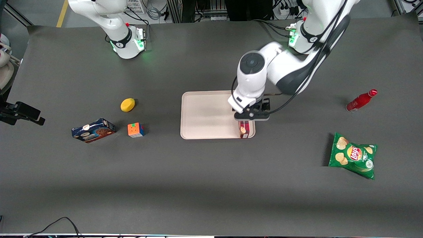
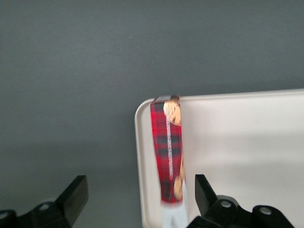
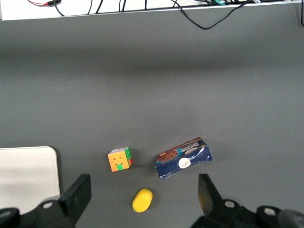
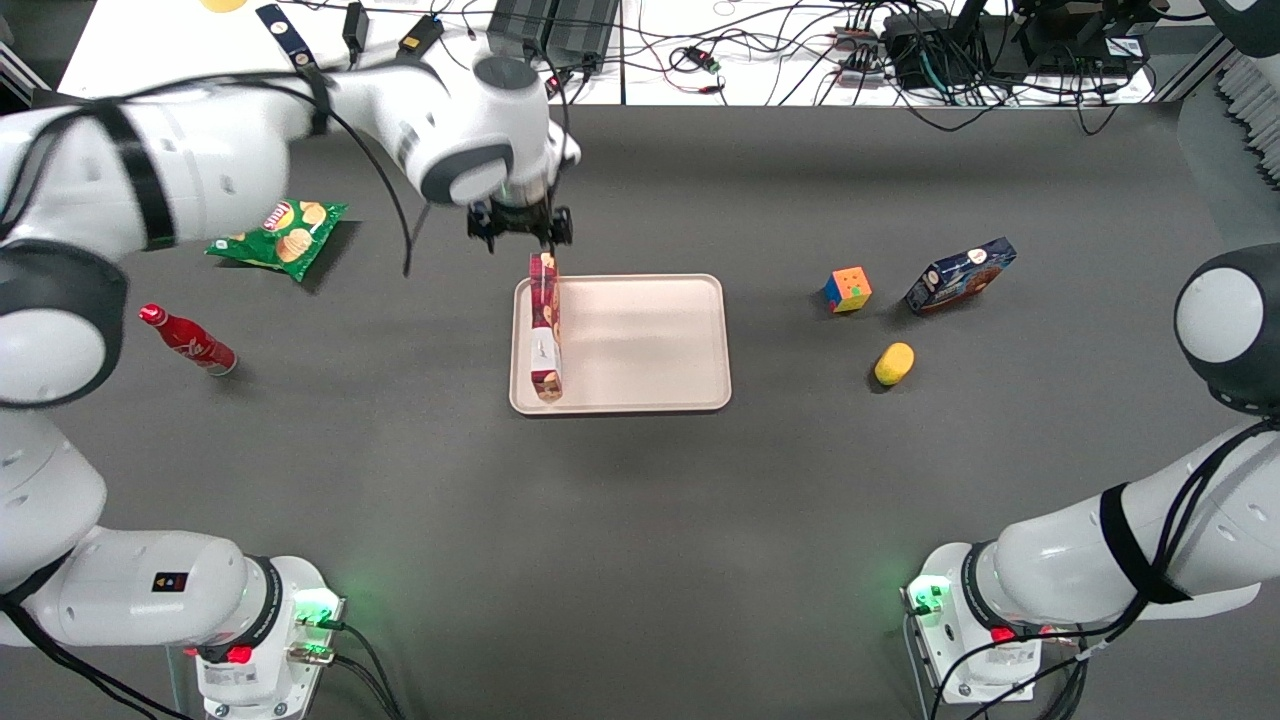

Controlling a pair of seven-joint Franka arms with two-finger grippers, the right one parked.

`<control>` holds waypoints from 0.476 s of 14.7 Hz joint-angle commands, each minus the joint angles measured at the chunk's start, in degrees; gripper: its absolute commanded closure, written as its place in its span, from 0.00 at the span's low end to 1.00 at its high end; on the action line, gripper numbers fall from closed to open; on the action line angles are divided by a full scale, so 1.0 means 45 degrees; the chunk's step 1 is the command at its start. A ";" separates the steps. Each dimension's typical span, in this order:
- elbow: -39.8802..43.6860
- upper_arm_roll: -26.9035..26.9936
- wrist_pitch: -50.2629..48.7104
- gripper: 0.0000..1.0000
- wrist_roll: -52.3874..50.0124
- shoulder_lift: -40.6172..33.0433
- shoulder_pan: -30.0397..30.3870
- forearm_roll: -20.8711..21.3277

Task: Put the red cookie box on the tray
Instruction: 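Open the left gripper and raise it away from the box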

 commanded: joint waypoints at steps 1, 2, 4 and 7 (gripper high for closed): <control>0.1249 0.0092 -0.3126 0.00 0.2812 -0.2063 0.0128 -0.2146; 0.1990 0.0111 -0.4025 0.00 0.3030 -0.2375 0.0148 -0.2634; 0.3552 0.0344 -0.5628 0.00 0.3110 -0.2534 0.0148 -0.3281; 0.4108 0.1452 -0.6572 0.00 0.4993 -0.3544 0.0206 -0.3809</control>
